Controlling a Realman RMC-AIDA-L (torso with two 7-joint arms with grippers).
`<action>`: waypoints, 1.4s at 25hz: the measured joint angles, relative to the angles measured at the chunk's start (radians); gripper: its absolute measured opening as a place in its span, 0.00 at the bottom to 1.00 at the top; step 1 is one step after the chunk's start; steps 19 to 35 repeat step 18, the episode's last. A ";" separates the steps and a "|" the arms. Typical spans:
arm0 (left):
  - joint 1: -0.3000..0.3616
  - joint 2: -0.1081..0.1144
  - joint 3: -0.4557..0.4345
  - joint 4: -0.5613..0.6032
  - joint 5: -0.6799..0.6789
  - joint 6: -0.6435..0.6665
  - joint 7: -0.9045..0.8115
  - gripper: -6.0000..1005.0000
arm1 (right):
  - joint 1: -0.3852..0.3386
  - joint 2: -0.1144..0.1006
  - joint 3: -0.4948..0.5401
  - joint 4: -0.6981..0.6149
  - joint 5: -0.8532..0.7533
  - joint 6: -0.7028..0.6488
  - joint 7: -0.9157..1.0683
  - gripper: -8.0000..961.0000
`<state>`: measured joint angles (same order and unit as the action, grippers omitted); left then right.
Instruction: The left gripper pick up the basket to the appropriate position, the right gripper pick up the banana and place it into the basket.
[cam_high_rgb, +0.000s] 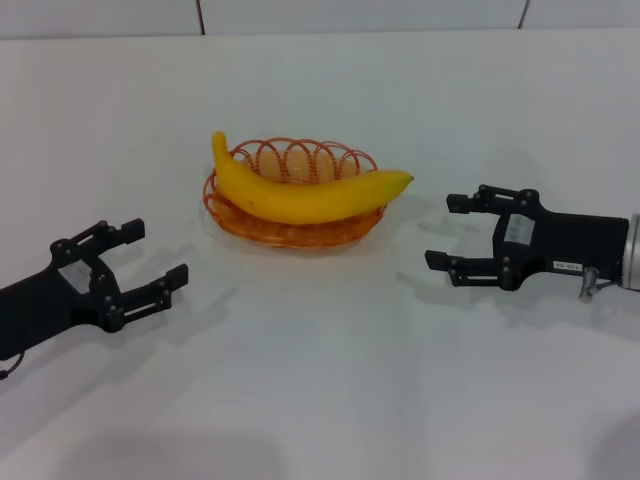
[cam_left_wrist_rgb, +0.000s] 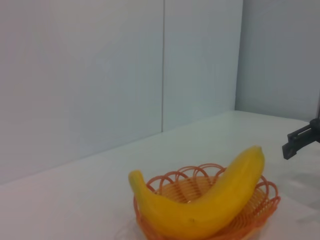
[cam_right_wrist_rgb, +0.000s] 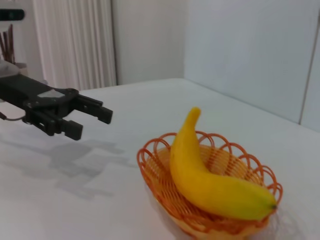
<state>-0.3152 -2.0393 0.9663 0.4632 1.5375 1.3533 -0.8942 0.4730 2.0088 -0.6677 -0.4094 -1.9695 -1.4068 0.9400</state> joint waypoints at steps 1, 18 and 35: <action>-0.001 0.000 0.000 0.000 0.000 0.000 0.003 0.84 | -0.001 0.000 0.001 0.000 0.001 0.003 0.000 0.87; -0.015 -0.001 0.000 -0.022 0.000 0.000 0.017 0.84 | -0.017 -0.004 0.055 0.001 0.012 -0.009 0.000 0.87; -0.015 -0.001 0.000 -0.022 0.000 0.000 0.017 0.84 | -0.017 -0.004 0.055 0.001 0.012 -0.009 0.000 0.87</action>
